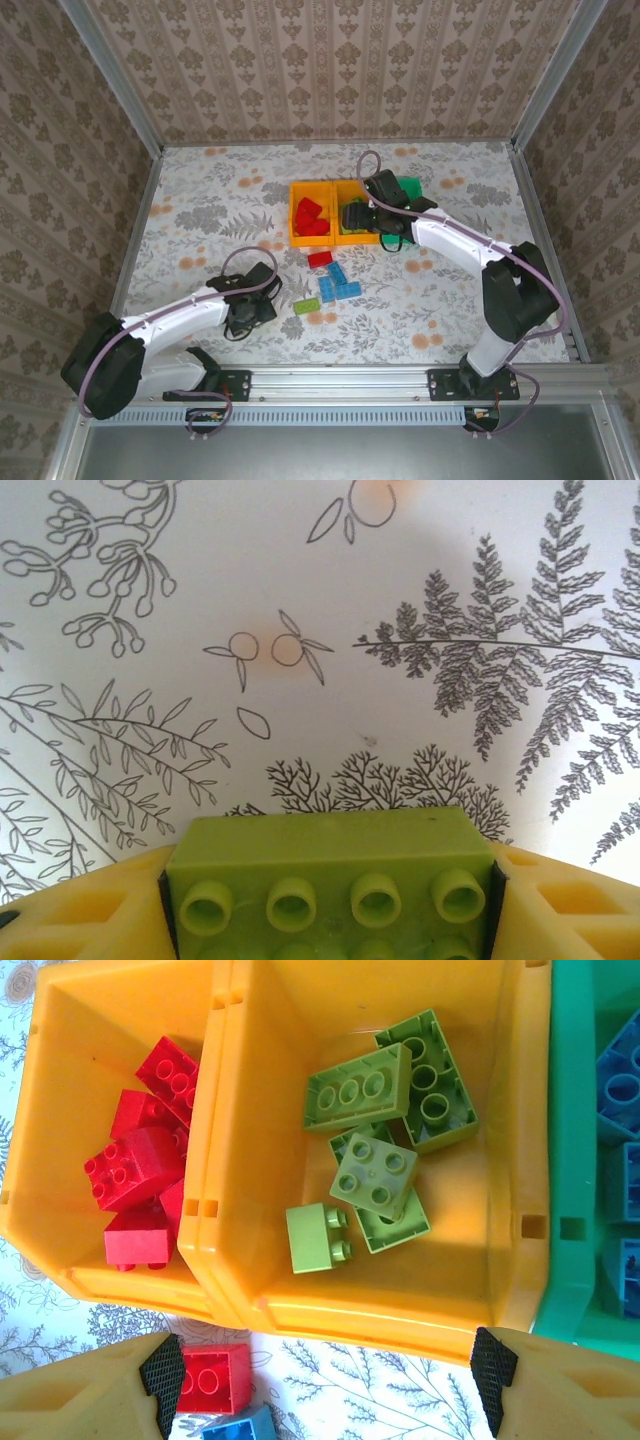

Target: Sort the legos into containers by color

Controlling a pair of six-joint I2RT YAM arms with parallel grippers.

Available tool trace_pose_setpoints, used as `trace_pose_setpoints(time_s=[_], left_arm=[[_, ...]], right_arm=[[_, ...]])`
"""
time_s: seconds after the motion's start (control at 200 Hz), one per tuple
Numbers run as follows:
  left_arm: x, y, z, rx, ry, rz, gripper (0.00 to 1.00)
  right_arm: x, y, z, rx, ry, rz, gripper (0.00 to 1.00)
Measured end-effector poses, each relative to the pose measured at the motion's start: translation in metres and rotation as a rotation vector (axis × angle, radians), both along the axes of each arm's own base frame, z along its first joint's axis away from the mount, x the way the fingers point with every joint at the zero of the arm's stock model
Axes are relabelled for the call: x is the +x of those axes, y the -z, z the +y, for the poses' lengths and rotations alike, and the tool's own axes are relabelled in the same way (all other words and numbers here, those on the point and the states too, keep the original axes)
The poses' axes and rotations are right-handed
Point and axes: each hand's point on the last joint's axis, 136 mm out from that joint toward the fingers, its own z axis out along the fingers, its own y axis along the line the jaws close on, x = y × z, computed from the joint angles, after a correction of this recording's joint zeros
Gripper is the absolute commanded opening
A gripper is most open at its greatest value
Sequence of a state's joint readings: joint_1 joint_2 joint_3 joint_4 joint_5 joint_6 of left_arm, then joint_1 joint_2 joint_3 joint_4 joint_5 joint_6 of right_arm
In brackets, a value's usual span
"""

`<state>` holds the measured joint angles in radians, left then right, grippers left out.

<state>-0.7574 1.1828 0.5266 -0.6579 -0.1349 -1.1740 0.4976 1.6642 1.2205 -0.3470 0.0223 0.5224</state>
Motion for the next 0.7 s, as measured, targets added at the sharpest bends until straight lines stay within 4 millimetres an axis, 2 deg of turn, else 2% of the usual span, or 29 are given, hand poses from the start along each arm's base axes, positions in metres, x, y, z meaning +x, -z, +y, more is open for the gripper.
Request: trace_pose_setpoints(time_s=[0.1,0.185,0.295,0.41,0.525,0.7], left_arm=[[0.009,-0.005,-0.009,-0.03,0.025,-0.035,0.61],[0.024,-0.02,-0.021,-0.063,0.056,-0.082,0.61],[0.053,-0.052,-0.041,-0.11,0.105,-0.179,0.62],[0.088,-0.089,-0.066,-0.15,0.173,-0.281,0.62],[0.124,-0.118,-0.102,-0.181,0.276,-0.359,0.62],[0.18,-0.151,-0.172,-0.255,0.47,-0.453,0.62]], right_arm=[[-0.003,-0.005,-0.006,0.001,0.01,-0.013,0.8],[-0.005,-0.012,-0.016,0.001,0.03,-0.028,0.8],[-0.008,-0.016,-0.036,0.0,0.071,-0.041,0.81],[-0.018,-0.011,-0.055,-0.013,0.106,-0.035,0.81],[-0.035,0.002,-0.065,-0.032,0.115,-0.011,0.81],[-0.071,0.036,-0.081,-0.05,0.137,0.063,0.8]])
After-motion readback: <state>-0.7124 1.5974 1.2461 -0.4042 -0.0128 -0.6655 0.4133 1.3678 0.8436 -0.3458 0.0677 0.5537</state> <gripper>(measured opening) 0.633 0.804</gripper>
